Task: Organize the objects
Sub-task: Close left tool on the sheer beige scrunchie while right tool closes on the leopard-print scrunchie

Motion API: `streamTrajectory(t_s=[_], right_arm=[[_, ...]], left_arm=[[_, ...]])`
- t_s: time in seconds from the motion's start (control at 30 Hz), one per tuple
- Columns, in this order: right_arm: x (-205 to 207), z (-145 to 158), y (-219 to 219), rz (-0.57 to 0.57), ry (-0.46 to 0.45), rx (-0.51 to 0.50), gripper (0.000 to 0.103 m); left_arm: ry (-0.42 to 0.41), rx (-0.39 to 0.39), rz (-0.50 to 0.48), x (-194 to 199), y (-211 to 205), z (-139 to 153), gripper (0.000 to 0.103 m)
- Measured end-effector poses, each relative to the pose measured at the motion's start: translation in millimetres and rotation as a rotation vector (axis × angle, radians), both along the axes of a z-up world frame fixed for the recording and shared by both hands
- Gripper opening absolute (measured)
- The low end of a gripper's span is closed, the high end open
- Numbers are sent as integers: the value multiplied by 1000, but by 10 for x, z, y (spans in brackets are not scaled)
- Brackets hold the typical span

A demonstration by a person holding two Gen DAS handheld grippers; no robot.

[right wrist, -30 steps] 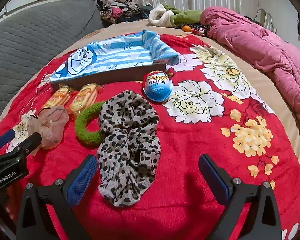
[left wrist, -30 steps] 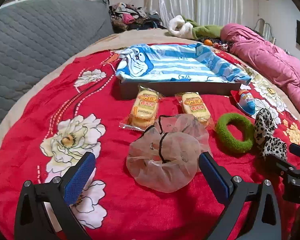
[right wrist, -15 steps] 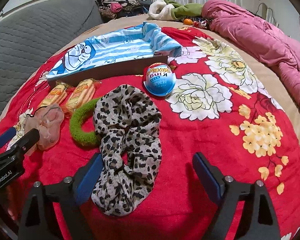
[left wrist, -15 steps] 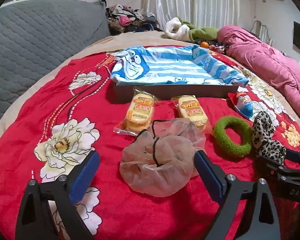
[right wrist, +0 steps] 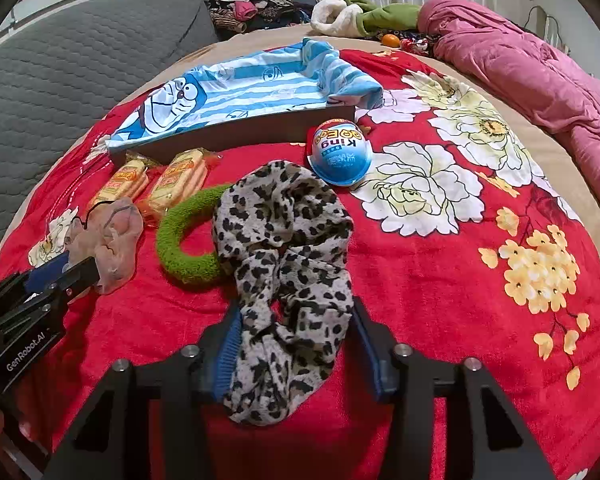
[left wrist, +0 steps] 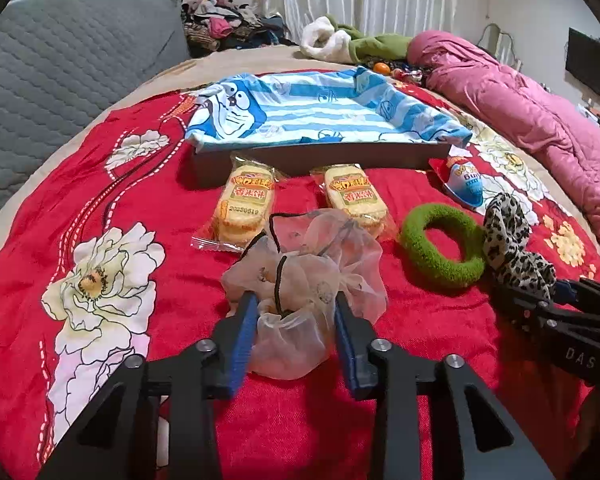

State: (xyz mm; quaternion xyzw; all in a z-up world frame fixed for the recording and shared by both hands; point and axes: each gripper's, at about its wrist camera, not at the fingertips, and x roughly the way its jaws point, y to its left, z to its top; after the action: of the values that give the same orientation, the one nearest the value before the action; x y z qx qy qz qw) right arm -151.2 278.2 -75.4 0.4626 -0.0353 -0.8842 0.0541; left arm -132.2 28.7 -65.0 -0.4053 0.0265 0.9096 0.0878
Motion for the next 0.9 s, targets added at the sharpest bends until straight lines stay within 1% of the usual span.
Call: streamTrajectory(t_s=[0.1,0.2,0.23,0.3,0.37,0.6,0.9], right_arm=[[9,9,-2,5,1,-6,39],[22,25,-4,9,5,-14,30],[28,30,-3,9,7,-15,29],[43,48,2,9,11,-20,23],[54,63,13,10,14,-29,20],[120,139,9,10,30,-45,19],[190,207,-5,7,49,-46,19]], left_arm=[[4,13,-9,18,-11,5,22],[6,21,-6,28,-27,10,18],[6,27,-7,32,-31,13,17],[8,44,-10,42,-40,31,15],[18,65,-10,58,-61,52,14],[23,126,22,70,-145,74,11],[23,118,8,140,-119,123,11]])
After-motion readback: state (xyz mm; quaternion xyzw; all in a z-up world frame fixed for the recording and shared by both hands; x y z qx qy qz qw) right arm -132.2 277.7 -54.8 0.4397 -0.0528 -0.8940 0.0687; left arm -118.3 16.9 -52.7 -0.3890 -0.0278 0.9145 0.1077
